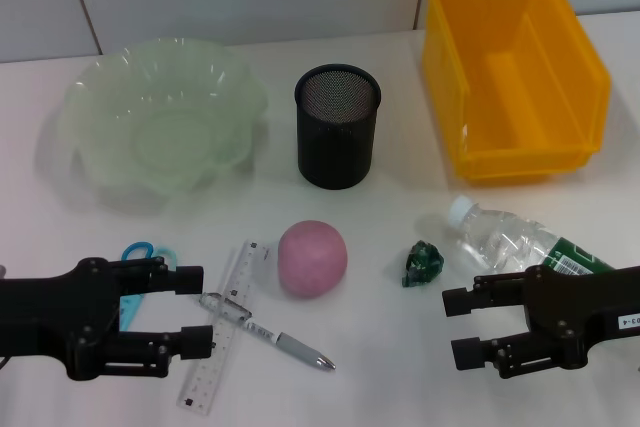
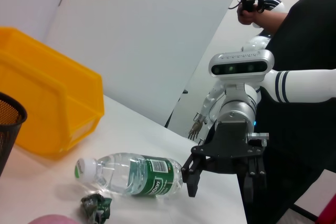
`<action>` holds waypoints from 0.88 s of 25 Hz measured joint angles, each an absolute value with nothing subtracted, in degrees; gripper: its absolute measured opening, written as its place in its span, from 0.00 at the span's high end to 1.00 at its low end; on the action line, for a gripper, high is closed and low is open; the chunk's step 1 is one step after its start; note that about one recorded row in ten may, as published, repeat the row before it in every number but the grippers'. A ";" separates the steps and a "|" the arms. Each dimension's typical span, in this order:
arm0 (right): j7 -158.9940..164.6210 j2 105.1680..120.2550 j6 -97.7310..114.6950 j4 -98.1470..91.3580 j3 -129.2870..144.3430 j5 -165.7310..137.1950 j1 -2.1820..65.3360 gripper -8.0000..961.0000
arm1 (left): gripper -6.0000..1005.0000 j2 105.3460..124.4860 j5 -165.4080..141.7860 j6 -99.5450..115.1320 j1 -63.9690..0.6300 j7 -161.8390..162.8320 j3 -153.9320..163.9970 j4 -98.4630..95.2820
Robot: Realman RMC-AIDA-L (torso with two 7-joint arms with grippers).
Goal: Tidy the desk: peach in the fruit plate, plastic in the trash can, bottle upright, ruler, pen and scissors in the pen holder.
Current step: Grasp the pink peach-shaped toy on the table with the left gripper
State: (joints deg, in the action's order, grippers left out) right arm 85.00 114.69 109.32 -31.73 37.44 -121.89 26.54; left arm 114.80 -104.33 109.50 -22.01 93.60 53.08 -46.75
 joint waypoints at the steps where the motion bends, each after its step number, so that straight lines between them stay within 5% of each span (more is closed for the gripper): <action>1: 85.00 114.69 109.33 -31.72 37.44 -121.90 26.54 0.21 | 0.22 114.84 -104.32 109.48 -22.18 93.60 53.08 -46.75; 13: 85.19 114.76 109.13 -31.72 37.44 -122.09 26.21 0.21 | 0.24 115.53 -104.31 106.69 -23.07 91.34 53.00 -48.00; 17: 85.37 114.79 108.74 -31.70 37.41 -122.65 26.19 0.21 | 0.24 117.74 -104.19 100.31 -23.04 85.88 51.80 -51.70; 22: 85.41 114.88 108.64 -31.64 37.43 -122.79 26.20 0.21 | 0.25 118.10 -105.46 95.51 -25.10 82.92 53.83 -52.04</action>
